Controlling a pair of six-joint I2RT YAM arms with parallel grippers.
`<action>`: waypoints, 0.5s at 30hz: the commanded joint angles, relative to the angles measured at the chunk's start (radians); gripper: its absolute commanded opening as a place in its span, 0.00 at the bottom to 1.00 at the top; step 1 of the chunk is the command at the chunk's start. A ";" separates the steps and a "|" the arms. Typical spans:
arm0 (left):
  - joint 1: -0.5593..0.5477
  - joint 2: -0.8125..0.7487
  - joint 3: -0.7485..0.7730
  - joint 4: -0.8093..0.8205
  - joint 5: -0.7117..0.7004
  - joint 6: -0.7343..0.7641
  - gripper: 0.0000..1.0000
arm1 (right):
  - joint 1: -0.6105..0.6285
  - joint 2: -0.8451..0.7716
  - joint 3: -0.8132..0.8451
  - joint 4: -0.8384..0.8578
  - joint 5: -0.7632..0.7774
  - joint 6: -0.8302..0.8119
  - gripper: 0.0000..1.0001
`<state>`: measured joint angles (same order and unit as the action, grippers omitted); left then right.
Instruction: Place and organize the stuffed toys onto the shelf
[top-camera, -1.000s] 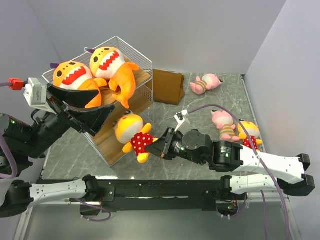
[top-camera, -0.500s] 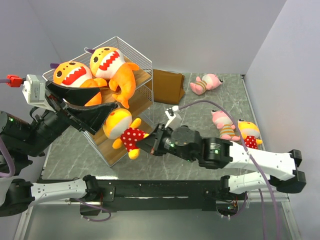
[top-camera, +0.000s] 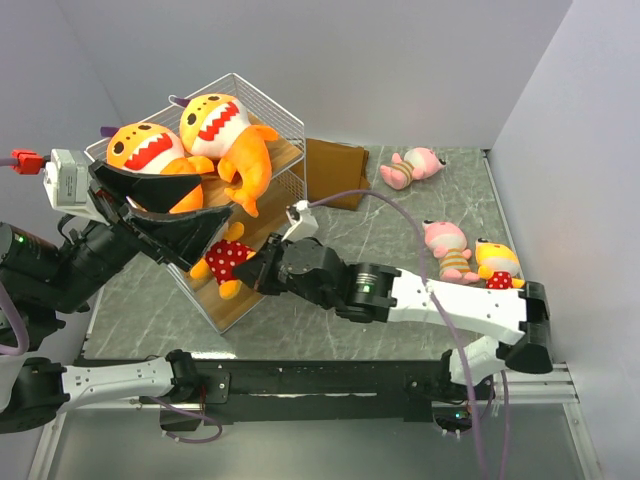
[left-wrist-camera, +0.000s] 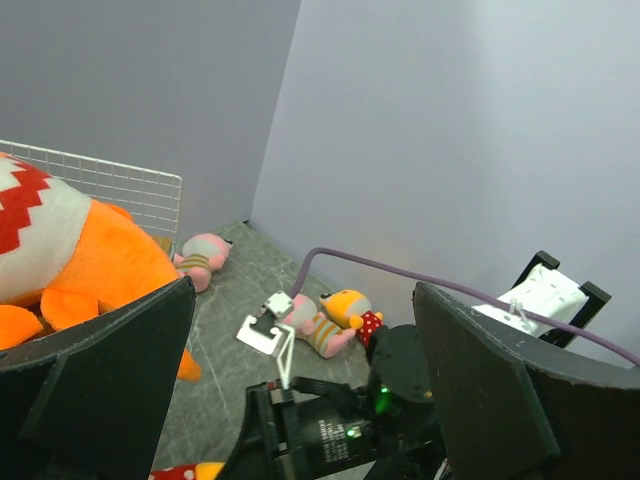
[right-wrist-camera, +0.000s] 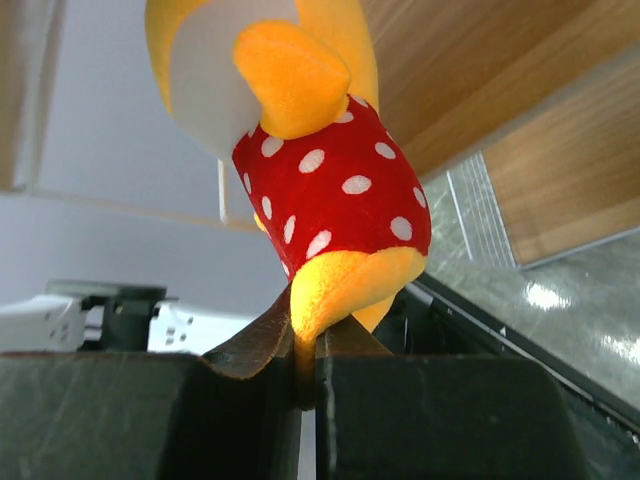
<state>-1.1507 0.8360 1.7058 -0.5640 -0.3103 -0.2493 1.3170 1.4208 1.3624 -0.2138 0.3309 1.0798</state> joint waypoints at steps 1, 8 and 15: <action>-0.003 0.008 0.023 0.039 0.034 -0.002 0.96 | -0.015 0.047 0.061 0.112 0.019 -0.001 0.08; -0.003 -0.015 0.006 0.046 0.031 -0.002 0.97 | -0.042 0.145 0.113 0.123 -0.009 0.016 0.12; -0.003 -0.043 0.003 0.052 0.023 -0.004 0.97 | -0.064 0.191 0.122 0.143 -0.046 0.026 0.19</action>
<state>-1.1507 0.8154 1.7058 -0.5571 -0.2932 -0.2493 1.2678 1.5929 1.4361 -0.1299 0.2966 1.1019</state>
